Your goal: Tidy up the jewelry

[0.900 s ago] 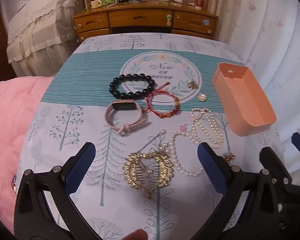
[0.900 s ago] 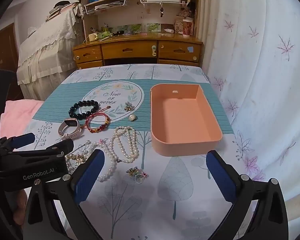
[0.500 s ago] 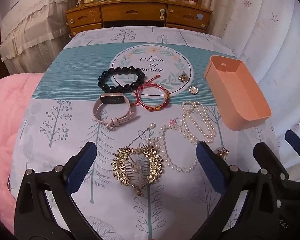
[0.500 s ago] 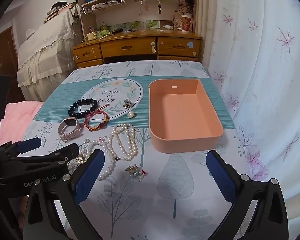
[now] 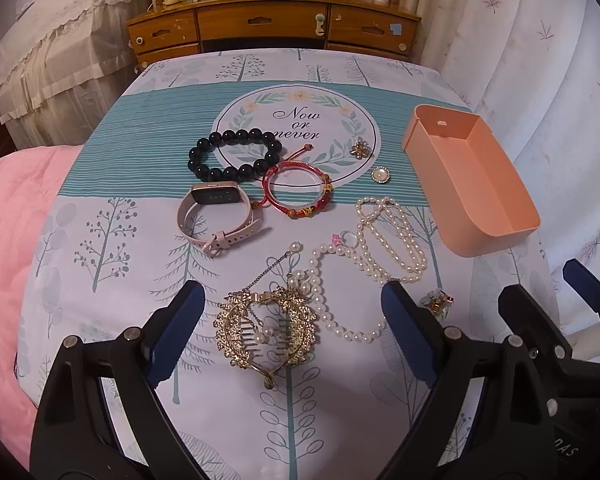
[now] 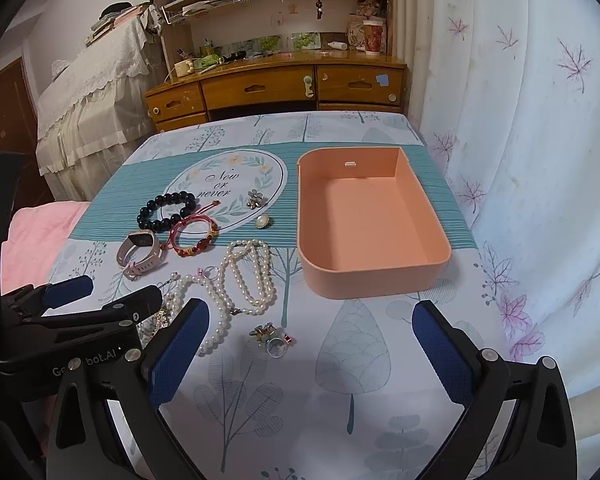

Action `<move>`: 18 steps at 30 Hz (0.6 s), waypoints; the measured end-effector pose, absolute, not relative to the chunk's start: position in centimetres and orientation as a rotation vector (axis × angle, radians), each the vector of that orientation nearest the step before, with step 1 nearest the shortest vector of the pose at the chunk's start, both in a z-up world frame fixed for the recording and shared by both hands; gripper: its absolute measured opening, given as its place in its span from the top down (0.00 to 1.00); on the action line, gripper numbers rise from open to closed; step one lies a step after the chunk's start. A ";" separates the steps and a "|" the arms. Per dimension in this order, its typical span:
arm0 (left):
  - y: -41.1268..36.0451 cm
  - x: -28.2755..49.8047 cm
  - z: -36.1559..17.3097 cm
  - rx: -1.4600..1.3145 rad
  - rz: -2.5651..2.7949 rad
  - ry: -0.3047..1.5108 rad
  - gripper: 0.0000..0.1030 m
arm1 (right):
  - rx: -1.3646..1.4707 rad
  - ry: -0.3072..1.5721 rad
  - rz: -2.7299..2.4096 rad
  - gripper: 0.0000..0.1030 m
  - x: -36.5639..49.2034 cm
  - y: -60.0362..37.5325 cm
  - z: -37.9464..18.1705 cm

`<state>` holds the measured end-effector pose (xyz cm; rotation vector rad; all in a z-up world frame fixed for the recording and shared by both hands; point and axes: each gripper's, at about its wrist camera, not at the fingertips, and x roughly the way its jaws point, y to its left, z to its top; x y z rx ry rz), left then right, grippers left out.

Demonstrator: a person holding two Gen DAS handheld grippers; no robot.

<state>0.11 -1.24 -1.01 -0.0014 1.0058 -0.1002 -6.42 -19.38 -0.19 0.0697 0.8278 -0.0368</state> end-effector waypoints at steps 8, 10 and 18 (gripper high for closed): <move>-1.5 0.0 -1.1 -0.006 -0.104 1.011 0.16 | 0.080 0.834 -0.031 0.00 -6.3 -19.5 -0.4; -1.5 -0.1 -1.1 -0.003 -0.101 1.010 0.16 | 0.084 0.838 -0.029 0.00 -6.3 -19.5 -0.6; -1.7 -0.1 -1.4 -0.014 -0.111 1.022 0.16 | 0.087 0.837 -0.026 0.00 -6.4 -19.3 -0.9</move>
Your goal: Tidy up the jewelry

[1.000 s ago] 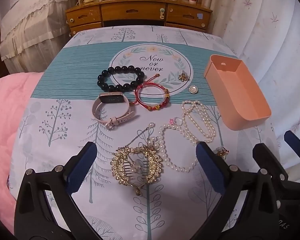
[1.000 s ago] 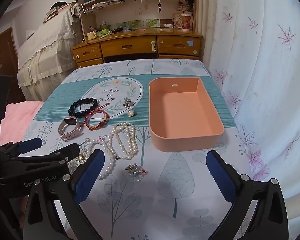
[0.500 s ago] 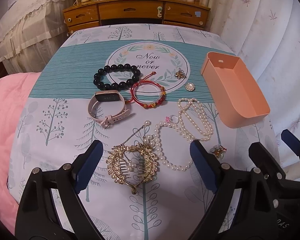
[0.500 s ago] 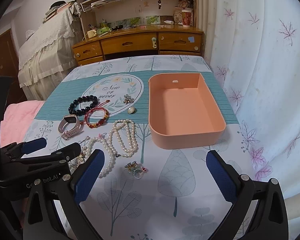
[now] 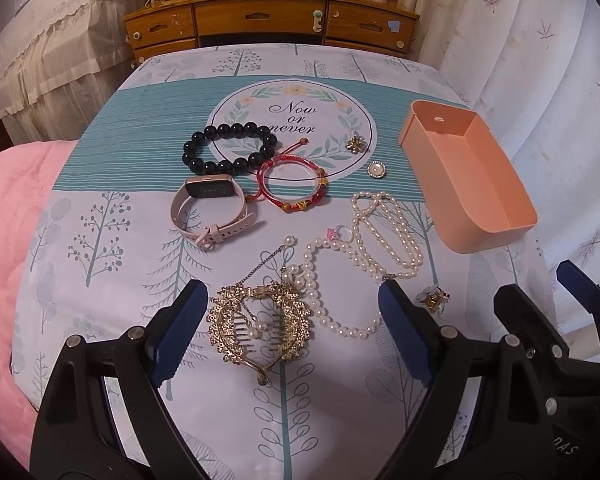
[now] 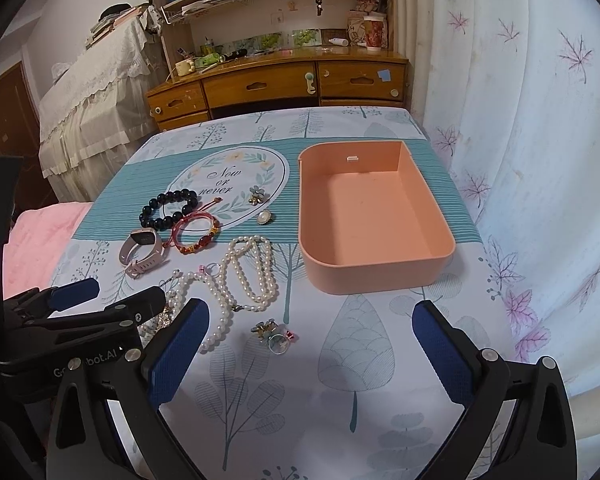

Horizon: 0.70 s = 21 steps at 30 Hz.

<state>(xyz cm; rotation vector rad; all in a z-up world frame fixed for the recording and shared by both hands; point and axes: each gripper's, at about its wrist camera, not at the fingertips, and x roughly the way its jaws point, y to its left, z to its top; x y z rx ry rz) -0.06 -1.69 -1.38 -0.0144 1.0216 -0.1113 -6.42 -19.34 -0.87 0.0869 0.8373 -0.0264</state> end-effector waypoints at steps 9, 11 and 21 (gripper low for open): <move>-1.9 0.0 -1.7 -0.005 -0.103 1.039 0.16 | 0.093 0.840 -0.021 0.00 -6.4 -19.7 -0.8; -2.0 -0.1 -1.7 -0.002 -0.101 1.039 0.16 | 0.095 0.840 -0.020 0.00 -6.5 -19.5 -0.9; -2.1 -0.3 -1.6 0.000 -0.100 1.035 0.16 | 0.099 0.841 -0.017 0.00 -6.6 -19.5 -1.0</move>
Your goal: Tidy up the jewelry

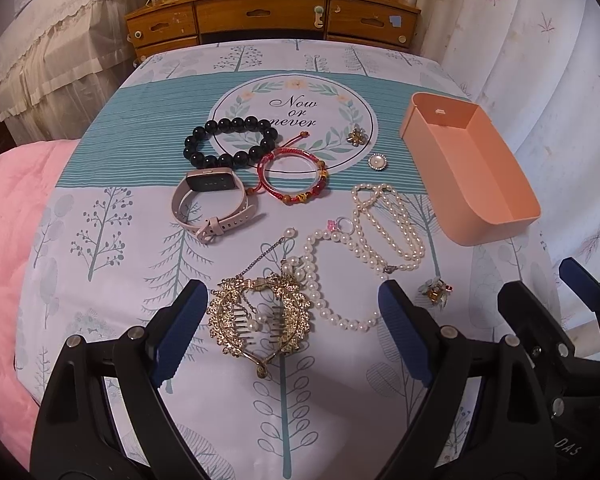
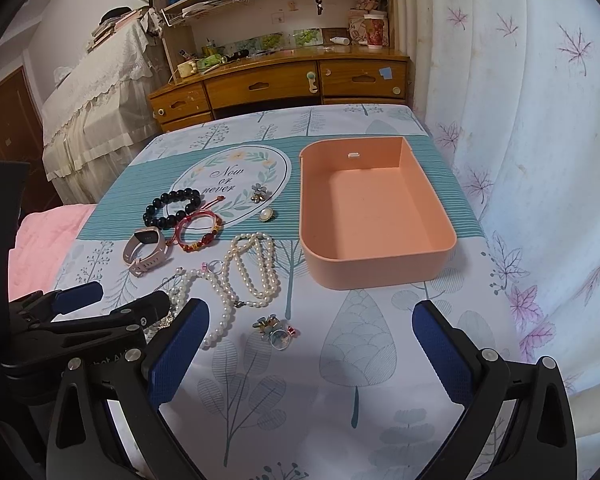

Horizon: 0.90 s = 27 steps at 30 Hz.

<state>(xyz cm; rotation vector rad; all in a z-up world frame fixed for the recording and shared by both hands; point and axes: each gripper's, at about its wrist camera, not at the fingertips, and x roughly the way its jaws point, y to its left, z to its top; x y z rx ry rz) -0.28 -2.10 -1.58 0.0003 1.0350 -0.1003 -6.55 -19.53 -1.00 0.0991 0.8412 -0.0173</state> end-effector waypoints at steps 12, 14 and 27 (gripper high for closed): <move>-2.2 -0.2 -1.6 -0.001 -0.103 1.039 0.16 | 0.102 0.843 -0.016 0.00 -6.5 -19.7 -1.1; -2.1 -0.2 -1.8 -0.006 -0.107 1.041 0.16 | 0.102 0.845 -0.015 0.00 -6.6 -19.6 -1.1; -2.1 -0.1 -2.3 0.000 -0.092 1.061 0.16 | 0.094 0.848 -0.019 0.00 -6.6 -19.5 -1.3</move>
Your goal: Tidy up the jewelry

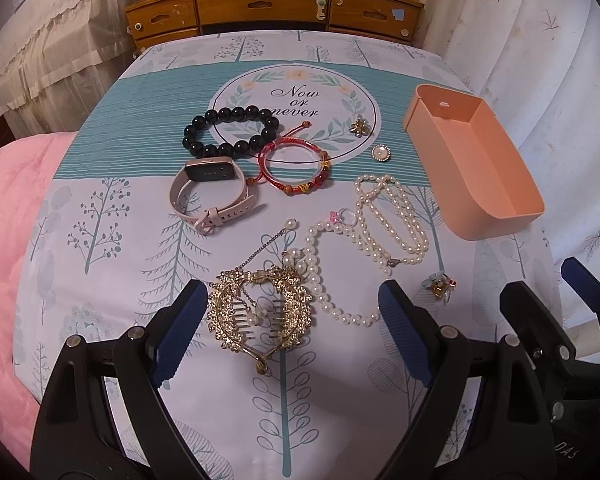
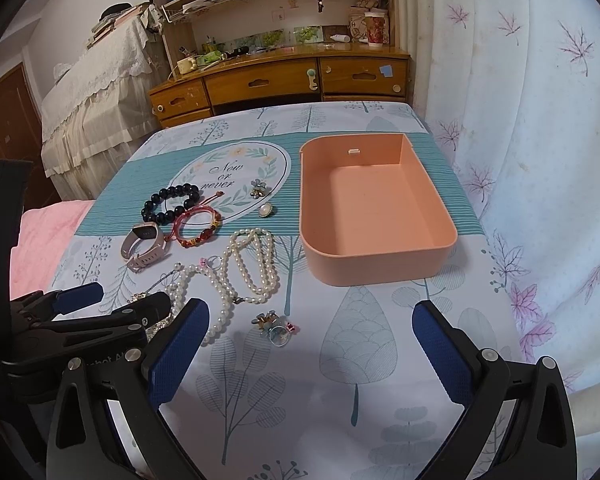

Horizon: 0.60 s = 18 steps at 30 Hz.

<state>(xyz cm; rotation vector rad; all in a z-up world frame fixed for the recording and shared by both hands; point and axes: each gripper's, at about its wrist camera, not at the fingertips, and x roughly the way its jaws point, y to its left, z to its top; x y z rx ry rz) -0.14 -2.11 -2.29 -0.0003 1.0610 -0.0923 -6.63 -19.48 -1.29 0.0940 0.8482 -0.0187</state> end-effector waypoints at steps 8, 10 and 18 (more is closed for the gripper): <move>-2.3 -0.1 -2.3 0.021 -0.075 1.071 0.16 | 0.102 0.861 -0.012 0.00 -6.8 -19.1 -1.7; -2.2 0.0 -2.4 0.018 -0.079 1.078 0.16 | 0.103 0.868 -0.011 0.00 -6.6 -19.0 -1.8; -1.6 0.5 -2.9 0.007 -0.105 1.093 0.16 | 0.090 0.912 0.000 0.00 -5.8 -19.3 -2.3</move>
